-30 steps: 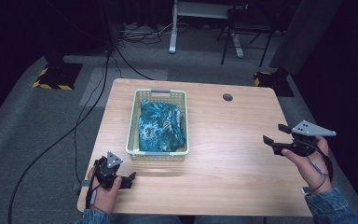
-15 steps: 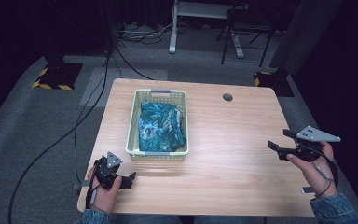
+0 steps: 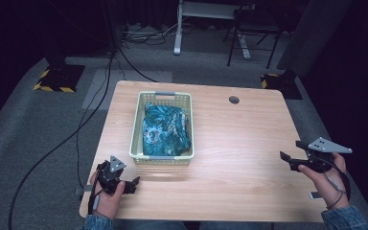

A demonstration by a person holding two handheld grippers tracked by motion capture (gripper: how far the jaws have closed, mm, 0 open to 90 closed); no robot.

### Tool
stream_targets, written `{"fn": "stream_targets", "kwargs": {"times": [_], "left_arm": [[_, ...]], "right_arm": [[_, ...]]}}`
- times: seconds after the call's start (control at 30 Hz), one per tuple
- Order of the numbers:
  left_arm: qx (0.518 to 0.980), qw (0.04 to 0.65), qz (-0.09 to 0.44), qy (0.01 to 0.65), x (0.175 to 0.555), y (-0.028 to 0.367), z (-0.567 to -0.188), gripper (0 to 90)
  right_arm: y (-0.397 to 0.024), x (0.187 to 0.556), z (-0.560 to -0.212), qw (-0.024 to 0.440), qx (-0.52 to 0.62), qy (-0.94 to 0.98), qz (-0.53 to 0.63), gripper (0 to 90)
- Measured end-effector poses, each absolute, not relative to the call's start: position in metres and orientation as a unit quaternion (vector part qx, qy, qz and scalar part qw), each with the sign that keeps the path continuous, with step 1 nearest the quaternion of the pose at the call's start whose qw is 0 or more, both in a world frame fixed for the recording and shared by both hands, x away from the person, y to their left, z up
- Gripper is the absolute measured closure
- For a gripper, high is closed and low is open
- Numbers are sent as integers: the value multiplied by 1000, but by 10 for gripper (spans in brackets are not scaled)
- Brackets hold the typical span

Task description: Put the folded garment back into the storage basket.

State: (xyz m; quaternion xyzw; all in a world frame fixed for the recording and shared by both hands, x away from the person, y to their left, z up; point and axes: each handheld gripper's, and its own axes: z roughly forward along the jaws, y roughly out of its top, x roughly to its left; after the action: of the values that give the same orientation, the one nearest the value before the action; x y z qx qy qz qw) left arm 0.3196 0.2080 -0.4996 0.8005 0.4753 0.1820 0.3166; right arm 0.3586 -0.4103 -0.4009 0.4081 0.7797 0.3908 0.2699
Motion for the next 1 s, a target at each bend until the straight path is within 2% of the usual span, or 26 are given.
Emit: {"fn": "stream_targets", "kwargs": {"times": [0.67, 1.0], "left_arm": [[800, 317, 182, 475, 320, 208, -500, 1], [800, 317, 182, 475, 320, 208, -500, 1]], "right_arm": [[-427, 346, -443, 248, 438, 779, 375, 189], [-434, 340, -478, 235, 464, 783, 342, 185]]}}
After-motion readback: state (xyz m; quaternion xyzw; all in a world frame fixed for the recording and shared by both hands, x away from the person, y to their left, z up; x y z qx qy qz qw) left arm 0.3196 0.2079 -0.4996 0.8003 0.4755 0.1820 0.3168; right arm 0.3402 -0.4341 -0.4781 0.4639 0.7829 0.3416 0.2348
